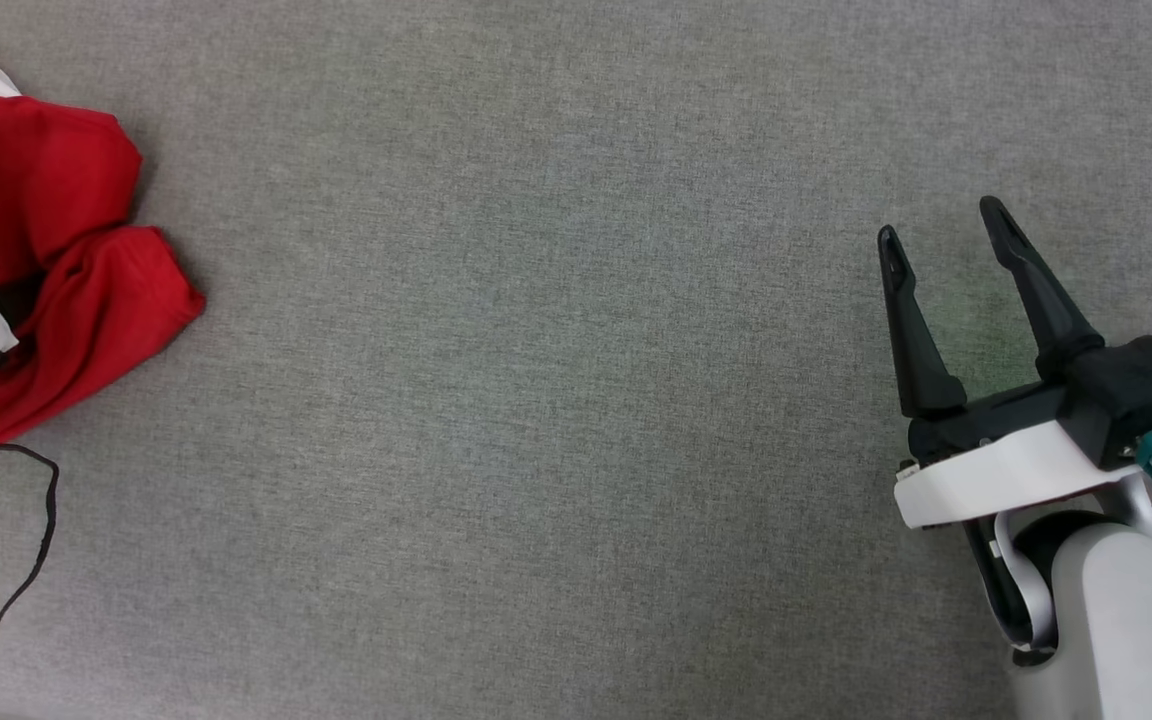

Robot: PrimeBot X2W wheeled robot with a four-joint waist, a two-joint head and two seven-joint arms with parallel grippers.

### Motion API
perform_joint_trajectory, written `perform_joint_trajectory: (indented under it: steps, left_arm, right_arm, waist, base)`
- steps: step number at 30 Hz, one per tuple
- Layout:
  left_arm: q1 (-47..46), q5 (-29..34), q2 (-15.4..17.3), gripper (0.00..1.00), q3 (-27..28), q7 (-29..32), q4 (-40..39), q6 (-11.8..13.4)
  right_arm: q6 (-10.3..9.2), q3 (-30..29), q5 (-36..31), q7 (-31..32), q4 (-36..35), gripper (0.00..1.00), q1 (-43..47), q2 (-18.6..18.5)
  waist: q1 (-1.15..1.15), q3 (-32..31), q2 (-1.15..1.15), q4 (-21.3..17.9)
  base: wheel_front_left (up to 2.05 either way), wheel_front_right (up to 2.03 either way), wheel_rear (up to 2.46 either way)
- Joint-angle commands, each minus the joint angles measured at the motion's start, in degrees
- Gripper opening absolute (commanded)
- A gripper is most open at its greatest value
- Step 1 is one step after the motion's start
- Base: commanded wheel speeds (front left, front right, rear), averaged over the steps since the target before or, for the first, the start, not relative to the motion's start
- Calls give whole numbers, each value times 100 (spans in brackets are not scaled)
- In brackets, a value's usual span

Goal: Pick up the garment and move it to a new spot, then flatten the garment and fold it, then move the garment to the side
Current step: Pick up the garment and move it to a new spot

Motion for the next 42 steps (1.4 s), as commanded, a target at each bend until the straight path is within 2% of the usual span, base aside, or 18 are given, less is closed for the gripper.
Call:
perform_joint_trajectory:
  steps: [1,5,11,18,23,27,33,42]
  left_arm:
    - [421,97,-288,0,-208,56,289,13]
    - [270,338,-115,0,-293,-606,74,12]
    - [-30,776,-27,0,-375,-1997,-106,116]
    - [-248,1198,-69,0,-526,-3488,-217,131]
    - [-329,1373,-264,0,-634,-4303,-334,198]
    - [-292,1432,-447,0,-702,-4596,-465,261]
    - [25,1360,-975,0,-853,-4848,-926,381]
    - [938,1213,-1885,0,-1417,-4605,-2090,396]
  right_arm:
    - [-2,16,3,-11,14,100,-141,3]
    - [-2,-3,12,-33,82,100,-87,2]
    - [-2,-119,121,-111,233,100,127,2]
    - [-2,-230,332,-160,370,100,490,3]
    - [-2,-336,466,-154,440,100,794,3]
    - [-2,-399,534,-140,445,100,978,4]
    - [-2,-483,607,-68,369,100,1305,3]
    - [-2,-617,637,85,147,100,1618,4]
  waist:
    - [0,-22,0,8]
    - [0,-200,0,43]
    - [0,-772,0,92]
    - [0,-1595,0,60]
    - [0,-2175,0,-79]
    - [0,-2454,0,-217]
    - [0,-2874,0,-609]
    - [0,-3030,0,-1227]
  base:
    - [0,0,0]
    - [0,0,0]
    - [0,0,0]
    - [0,0,0]
    - [0,0,0]
    - [0,0,0]
    - [0,0,0]
    - [0,0,0]
